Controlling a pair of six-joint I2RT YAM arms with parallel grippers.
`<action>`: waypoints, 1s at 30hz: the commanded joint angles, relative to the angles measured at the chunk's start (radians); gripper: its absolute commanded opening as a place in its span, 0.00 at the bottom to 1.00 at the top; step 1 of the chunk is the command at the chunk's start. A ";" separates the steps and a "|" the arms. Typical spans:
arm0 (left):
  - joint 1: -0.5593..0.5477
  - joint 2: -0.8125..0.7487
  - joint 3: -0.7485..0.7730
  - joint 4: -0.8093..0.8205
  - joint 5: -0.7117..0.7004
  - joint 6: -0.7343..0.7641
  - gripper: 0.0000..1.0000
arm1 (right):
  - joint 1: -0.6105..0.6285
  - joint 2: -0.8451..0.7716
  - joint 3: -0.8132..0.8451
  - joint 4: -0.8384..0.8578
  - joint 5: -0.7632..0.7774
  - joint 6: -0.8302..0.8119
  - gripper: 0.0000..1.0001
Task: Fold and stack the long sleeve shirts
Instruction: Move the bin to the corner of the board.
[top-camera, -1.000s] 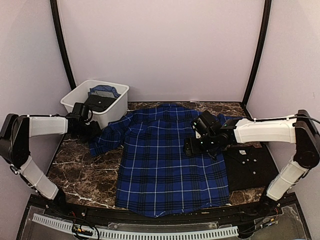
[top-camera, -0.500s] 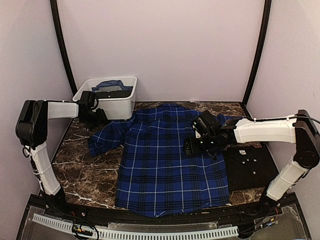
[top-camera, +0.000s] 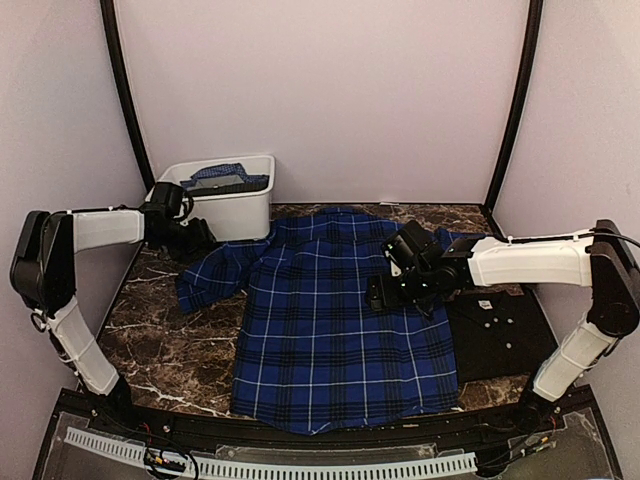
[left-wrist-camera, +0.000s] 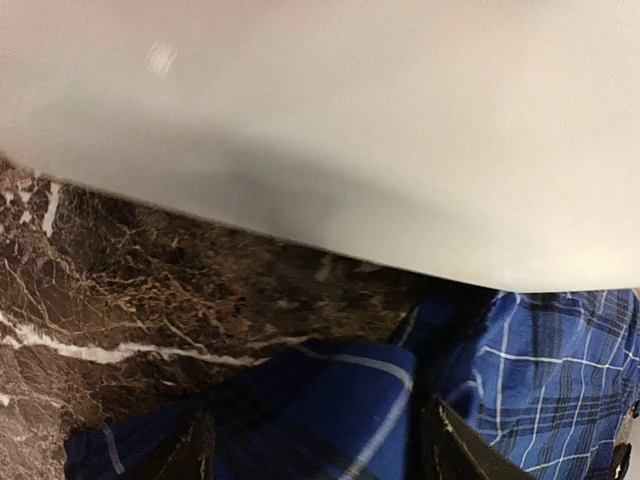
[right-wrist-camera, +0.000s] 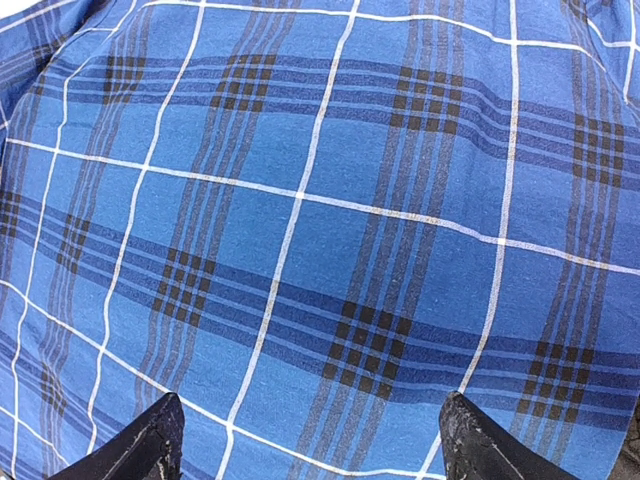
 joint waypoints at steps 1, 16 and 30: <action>-0.127 -0.221 -0.041 0.146 0.013 0.068 0.69 | -0.008 -0.026 0.024 0.019 0.017 -0.007 0.85; -0.411 0.152 0.410 0.143 0.044 0.236 0.72 | -0.008 -0.026 0.082 -0.011 0.064 0.005 0.85; -0.436 0.588 0.922 -0.007 -0.307 0.201 0.78 | -0.008 -0.050 0.087 -0.050 0.080 0.014 0.85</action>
